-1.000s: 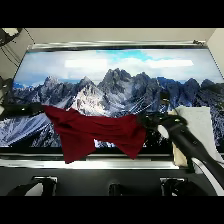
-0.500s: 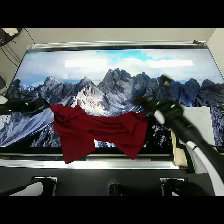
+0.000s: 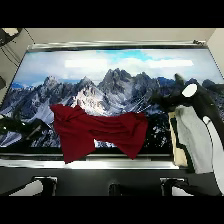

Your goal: Fold the shirts.

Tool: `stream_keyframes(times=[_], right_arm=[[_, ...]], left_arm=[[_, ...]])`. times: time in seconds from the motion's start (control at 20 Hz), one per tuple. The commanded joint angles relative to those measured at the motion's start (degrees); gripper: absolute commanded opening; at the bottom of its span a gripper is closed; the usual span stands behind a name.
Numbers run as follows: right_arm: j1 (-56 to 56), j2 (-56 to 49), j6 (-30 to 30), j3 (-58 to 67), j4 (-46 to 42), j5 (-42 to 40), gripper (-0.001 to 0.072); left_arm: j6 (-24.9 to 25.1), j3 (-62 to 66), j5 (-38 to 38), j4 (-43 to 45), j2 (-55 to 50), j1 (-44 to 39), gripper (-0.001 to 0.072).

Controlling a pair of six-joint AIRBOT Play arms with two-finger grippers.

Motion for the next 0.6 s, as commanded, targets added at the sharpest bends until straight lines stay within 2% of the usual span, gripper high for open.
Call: stream_keyframes(times=[0.0, 0.4, 0.45, 0.5, 0.55], right_arm=[[-0.42, -4.42, -9.49, 0.33, 6.27, 13.64, 0.0615], [1.49, -4.35, -9.90, 0.26, 6.01, 14.29, 0.0618], [2.67, -4.35, -9.92, 0.28, 5.55, 13.75, 0.0642], [4.17, -4.35, -9.90, 0.28, 4.94, 12.90, 0.0695], [5.49, -4.35, -9.88, 0.28, 4.52, 11.85, 0.0699]], left_arm=[[4.55, -7.96, -0.81, -5.18, 0.13, 0.52, 0.0599], [4.87, -11.45, 5.90, -5.88, -0.39, -5.97, 0.0597], [4.87, -11.45, 7.13, -6.88, -0.55, -6.99, 0.0597], [4.87, -11.45, 8.74, -8.48, -0.76, -7.78, 0.0596], [4.87, -11.45, 10.34, -10.05, -0.87, -8.26, 0.0595]])
